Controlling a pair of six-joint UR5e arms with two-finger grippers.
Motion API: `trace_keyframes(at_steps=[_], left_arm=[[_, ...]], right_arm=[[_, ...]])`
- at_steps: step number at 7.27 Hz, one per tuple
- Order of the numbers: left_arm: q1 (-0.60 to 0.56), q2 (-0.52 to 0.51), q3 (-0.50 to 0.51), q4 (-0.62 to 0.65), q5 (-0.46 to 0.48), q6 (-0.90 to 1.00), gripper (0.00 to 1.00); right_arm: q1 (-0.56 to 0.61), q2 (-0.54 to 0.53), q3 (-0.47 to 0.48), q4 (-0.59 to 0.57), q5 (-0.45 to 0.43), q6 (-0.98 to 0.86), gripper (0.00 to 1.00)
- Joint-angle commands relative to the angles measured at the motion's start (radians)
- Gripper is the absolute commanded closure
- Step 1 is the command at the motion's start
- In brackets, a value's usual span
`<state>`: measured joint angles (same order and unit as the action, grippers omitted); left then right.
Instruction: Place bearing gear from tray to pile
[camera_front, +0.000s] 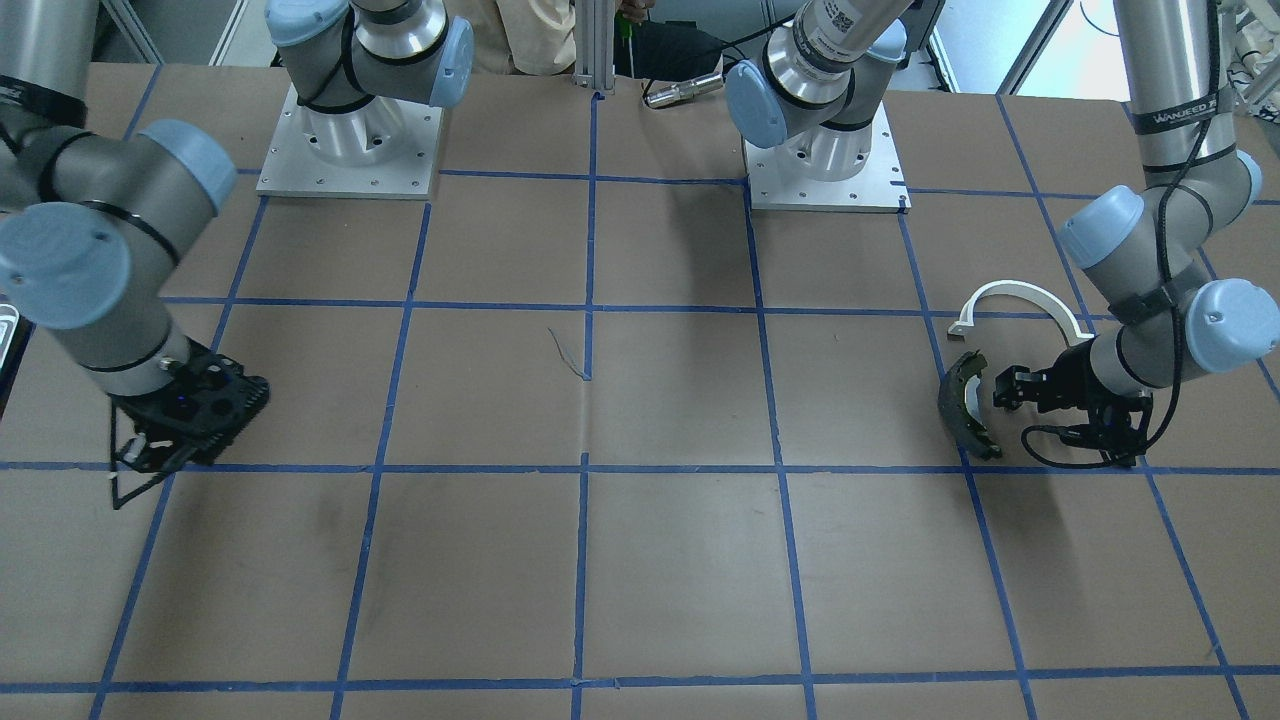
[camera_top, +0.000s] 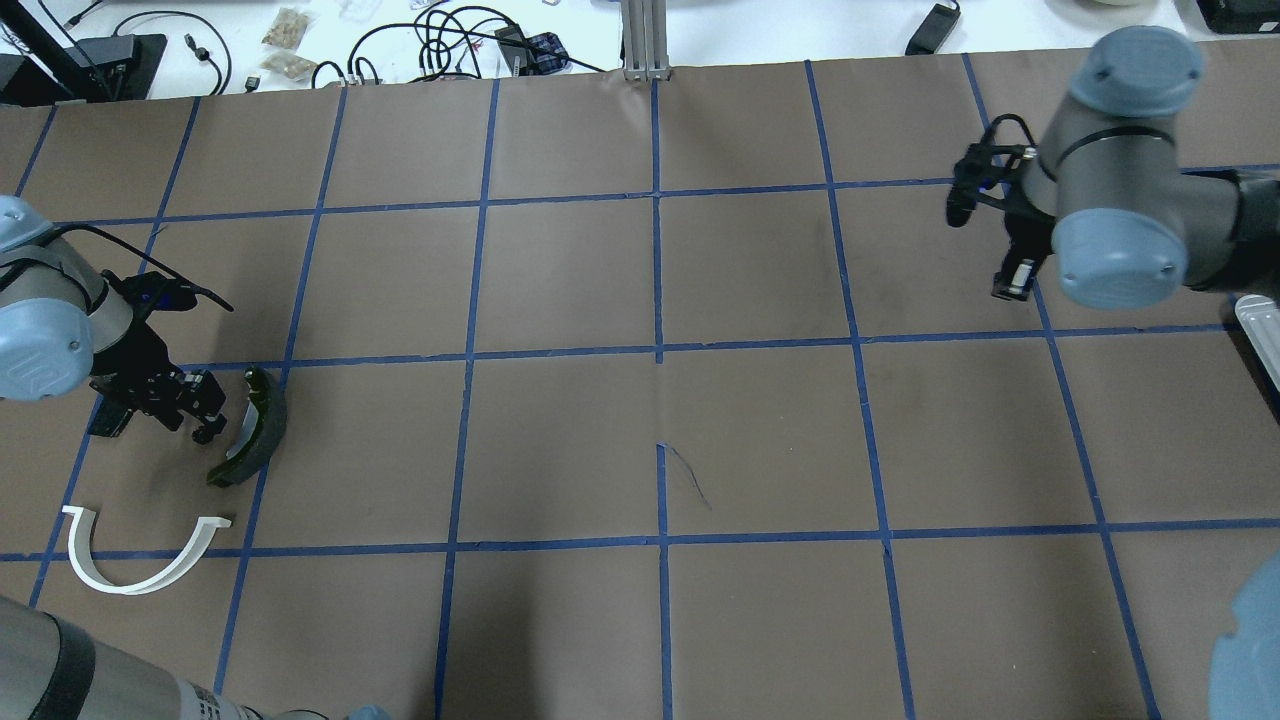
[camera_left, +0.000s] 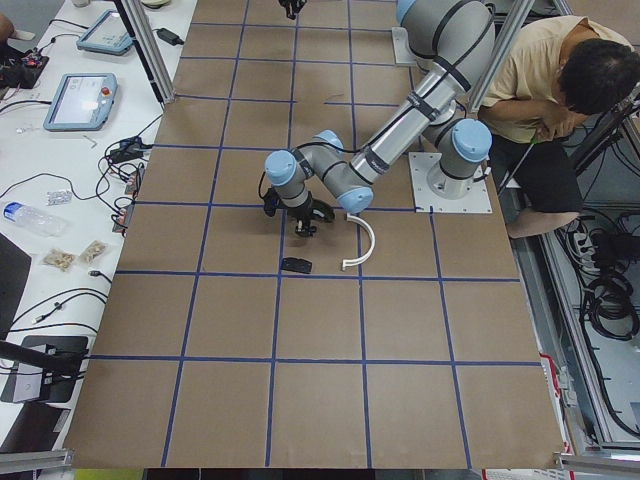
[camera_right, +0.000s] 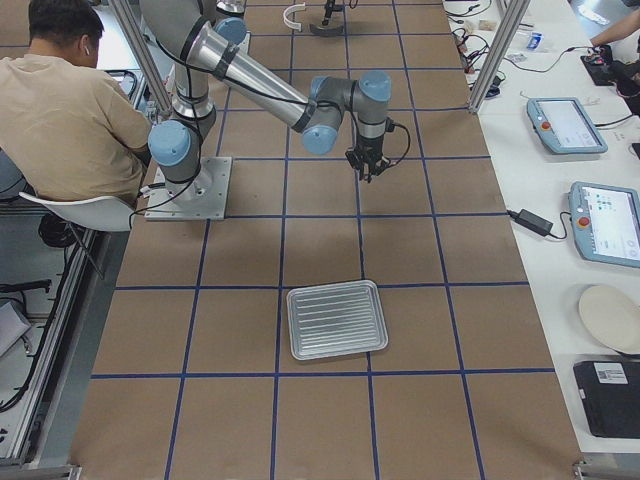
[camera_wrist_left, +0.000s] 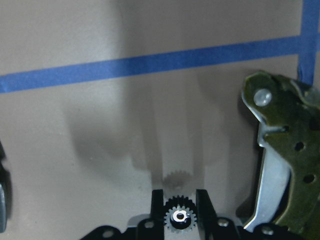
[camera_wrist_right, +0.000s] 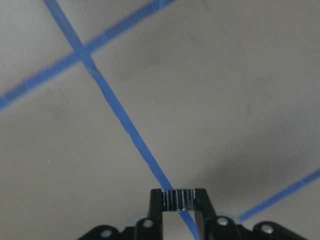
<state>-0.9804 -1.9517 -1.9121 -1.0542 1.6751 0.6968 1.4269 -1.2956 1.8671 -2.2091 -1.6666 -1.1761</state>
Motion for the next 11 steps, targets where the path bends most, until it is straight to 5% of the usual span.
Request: trace_keyframes(at_steps=[1, 5, 6, 8, 9, 10, 11], left_arm=[[-0.007, 0.013, 0.025, -0.013, 0.005, -0.006, 0.2], [-0.081, 0.024, 0.324, -0.387, 0.012, -0.077, 0.15], [-0.108, 0.048, 0.352, -0.418, 0.008, -0.088, 0.01], [-0.191, 0.08, 0.367, -0.42, 0.005, -0.112, 0.0], [-0.261, 0.086, 0.367, -0.42, 0.0, -0.184, 0.0], [-0.33, 0.091, 0.367, -0.418, -0.029, -0.326, 0.0], [-0.369, 0.099, 0.366, -0.42, -0.114, -0.411, 0.0]], right_arm=[[0.194, 0.027, -0.005, 0.021, 0.092, 0.432, 1.0], [0.522, 0.145, -0.107, 0.017, 0.093, 1.067, 1.0], [0.576, 0.198, -0.165, 0.016, 0.096, 1.167, 1.0], [0.653, 0.265, -0.247, 0.016, 0.131, 1.298, 1.0], [0.653, 0.268, -0.238, 0.023, 0.139, 1.335, 0.68], [0.65, 0.259, -0.236, 0.028, 0.12, 1.352, 0.01], [0.626, 0.219, -0.241, 0.057, 0.067, 1.353, 0.0]])
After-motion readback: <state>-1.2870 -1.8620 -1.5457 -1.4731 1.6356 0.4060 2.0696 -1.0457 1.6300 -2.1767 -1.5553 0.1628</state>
